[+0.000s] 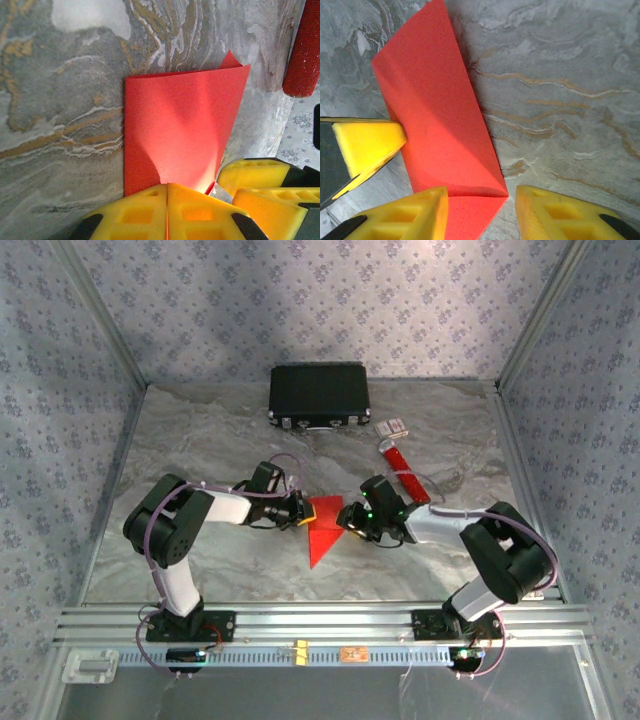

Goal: Fold a paper plane with a square sheet of paper (pick it up from the middle)
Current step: Fold the wing for the fifth time at the center of the table.

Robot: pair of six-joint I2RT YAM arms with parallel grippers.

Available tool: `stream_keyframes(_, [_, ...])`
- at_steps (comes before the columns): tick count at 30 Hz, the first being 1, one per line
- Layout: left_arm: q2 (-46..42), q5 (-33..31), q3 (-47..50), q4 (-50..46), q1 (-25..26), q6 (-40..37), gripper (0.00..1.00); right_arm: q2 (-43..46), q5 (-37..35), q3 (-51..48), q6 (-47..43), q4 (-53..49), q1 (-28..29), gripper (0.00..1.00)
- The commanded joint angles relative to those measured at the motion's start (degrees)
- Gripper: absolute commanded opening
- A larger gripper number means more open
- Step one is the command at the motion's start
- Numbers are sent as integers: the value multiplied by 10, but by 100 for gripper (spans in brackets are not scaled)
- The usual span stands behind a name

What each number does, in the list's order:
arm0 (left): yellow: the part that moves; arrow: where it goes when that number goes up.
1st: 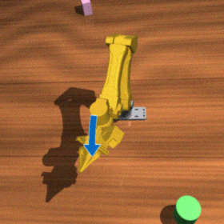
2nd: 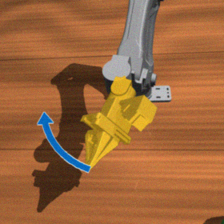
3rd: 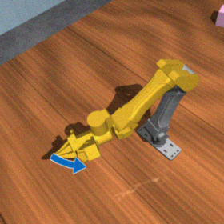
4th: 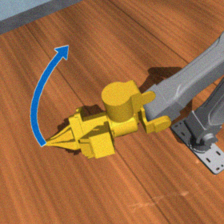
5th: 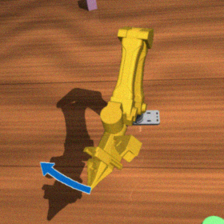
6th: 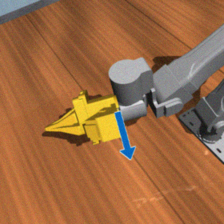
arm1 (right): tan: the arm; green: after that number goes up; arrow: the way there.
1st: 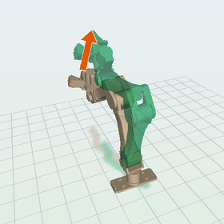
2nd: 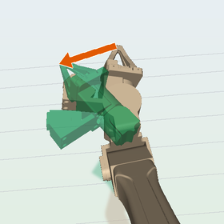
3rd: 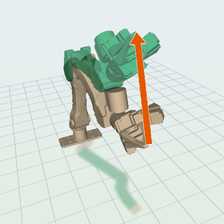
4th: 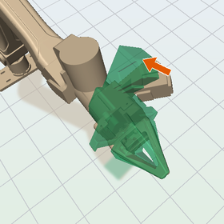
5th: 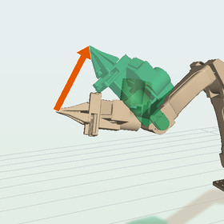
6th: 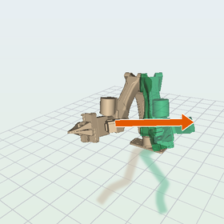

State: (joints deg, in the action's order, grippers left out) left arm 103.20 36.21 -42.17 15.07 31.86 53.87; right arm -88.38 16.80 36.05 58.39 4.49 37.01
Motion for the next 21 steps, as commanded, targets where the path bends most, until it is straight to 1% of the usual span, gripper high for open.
stream_keyframes(1, [15, -23, 20, -49, -9, -7, 8, -26, -9, 37, -42, -20, -12, 42])
stream_keyframes(5, [12, -24, 16, -56, -9, -10, 8, -49, 13, 67, -67, -20, -24, 42])
stream_keyframes(11, [11, -24, 16, -58, -11, -10, 8, -72, 28, 128, -99, -62, -40, 40])
stream_keyframes(15, [10, -24, 17, -58, -13, -9, 7, -81, 11, 149, -110, -97, -41, 40])
stream_keyframes(21, [9, -22, 15, -58, -14, -9, 7, -104, 3, 157, -115, -105, -47, 41])
